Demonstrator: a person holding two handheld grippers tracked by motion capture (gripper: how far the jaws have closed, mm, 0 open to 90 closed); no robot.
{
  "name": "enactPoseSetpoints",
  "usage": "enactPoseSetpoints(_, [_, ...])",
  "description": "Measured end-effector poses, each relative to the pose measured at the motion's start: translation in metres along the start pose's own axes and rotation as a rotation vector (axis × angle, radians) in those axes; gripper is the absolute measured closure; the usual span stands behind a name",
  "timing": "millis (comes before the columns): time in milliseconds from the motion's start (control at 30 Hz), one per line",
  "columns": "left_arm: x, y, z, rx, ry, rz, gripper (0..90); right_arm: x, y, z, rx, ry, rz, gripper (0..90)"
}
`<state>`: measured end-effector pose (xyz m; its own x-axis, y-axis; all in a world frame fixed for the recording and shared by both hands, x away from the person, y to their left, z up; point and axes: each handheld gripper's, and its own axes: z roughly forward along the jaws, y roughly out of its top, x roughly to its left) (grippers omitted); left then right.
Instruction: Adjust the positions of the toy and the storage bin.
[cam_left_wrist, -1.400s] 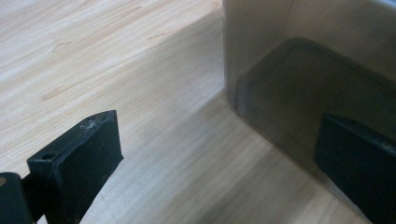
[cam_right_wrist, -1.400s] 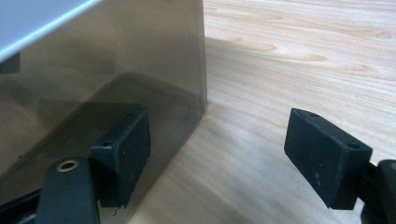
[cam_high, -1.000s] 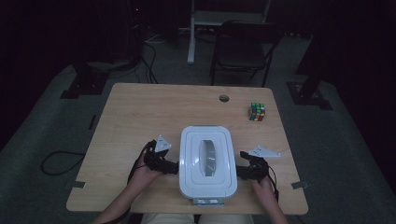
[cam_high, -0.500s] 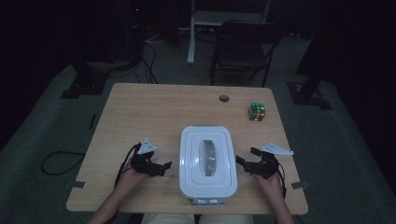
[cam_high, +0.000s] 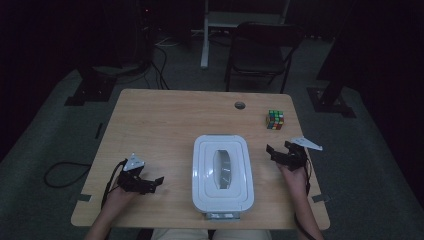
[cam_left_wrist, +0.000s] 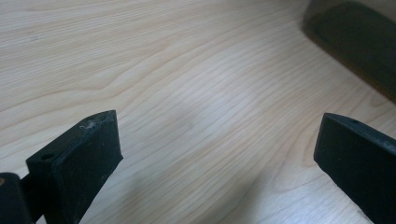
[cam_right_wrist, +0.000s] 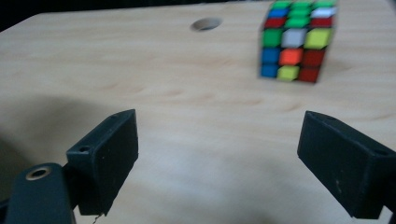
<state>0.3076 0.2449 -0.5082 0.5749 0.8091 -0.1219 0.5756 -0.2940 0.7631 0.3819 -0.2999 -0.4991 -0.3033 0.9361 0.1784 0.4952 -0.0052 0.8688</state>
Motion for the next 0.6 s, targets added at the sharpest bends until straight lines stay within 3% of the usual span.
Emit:
enactPoseSetpoints(100, [0.005, -0.004, -0.004, -0.005, 0.001, -0.059, 0.3, -0.008, 0.011, 0.009, 0.003, -0.033, 0.003, 12.3])
enactPoseSetpoints(200, [0.007, -0.007, -0.006, -0.012, 0.020, -0.062, 0.3, -0.014, 0.018, 0.016, 0.006, -0.045, 0.021, 12.3])
enactPoseSetpoints(233, [0.009, -0.008, -0.006, -0.009, 0.045, -0.061, 0.3, -0.019, 0.022, 0.023, 0.007, -0.060, 0.043, 12.3])
enactPoseSetpoints(367, [0.011, -0.011, -0.007, -0.003, 0.076, -0.066, 0.3, -0.029, 0.026, 0.041, 0.008, -0.127, 0.073, 12.3])
enactPoseSetpoints(467, [0.014, -0.013, -0.008, 0.018, 0.057, -0.065, 0.3, -0.033, 0.028, 0.049, -0.006, -0.170, 0.077, 12.3])
enactPoseSetpoints(600, [0.018, -0.015, -0.008, 0.016, 0.068, -0.059, 0.3, -0.038, 0.033, 0.062, 0.015, -0.177, 0.093, 12.3])
